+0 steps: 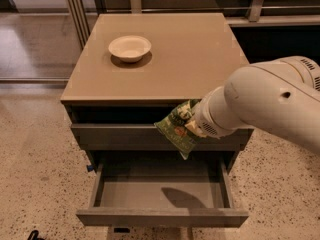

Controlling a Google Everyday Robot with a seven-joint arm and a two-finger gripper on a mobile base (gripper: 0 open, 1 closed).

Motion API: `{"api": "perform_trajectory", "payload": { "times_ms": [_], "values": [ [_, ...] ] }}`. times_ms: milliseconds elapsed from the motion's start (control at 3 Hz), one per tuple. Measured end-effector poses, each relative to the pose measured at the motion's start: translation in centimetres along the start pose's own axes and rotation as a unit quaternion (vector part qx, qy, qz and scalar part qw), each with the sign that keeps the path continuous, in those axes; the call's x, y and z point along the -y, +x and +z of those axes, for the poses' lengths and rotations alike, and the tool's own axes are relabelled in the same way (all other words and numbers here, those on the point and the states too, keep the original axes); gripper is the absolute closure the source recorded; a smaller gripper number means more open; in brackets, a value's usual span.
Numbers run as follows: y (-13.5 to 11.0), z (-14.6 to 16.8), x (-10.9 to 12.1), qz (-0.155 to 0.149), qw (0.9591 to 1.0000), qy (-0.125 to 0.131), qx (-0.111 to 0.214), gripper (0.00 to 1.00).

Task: Pick green jalapeno chip bag from middle drawer and place on counter

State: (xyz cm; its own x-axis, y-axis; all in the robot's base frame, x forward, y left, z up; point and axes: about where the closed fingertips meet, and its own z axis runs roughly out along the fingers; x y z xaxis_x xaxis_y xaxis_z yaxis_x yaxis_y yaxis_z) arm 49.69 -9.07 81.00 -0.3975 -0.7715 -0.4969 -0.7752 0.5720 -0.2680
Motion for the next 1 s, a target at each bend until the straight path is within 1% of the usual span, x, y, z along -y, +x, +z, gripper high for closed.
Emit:
{"api": "perform_trajectory", "payload": {
  "times_ms": [333, 667, 1000],
  "values": [
    [-2.8, -2.7, 2.2, -0.026, 0.999, 0.036, 0.007, 1.0],
    [-5.7, -5.9, 5.0, -0.053, 0.9957, 0.075, 0.012, 1.0],
    [-7.8, -8.5, 7.4, -0.063, 0.9921, 0.107, 0.019, 1.0]
  ]
}}
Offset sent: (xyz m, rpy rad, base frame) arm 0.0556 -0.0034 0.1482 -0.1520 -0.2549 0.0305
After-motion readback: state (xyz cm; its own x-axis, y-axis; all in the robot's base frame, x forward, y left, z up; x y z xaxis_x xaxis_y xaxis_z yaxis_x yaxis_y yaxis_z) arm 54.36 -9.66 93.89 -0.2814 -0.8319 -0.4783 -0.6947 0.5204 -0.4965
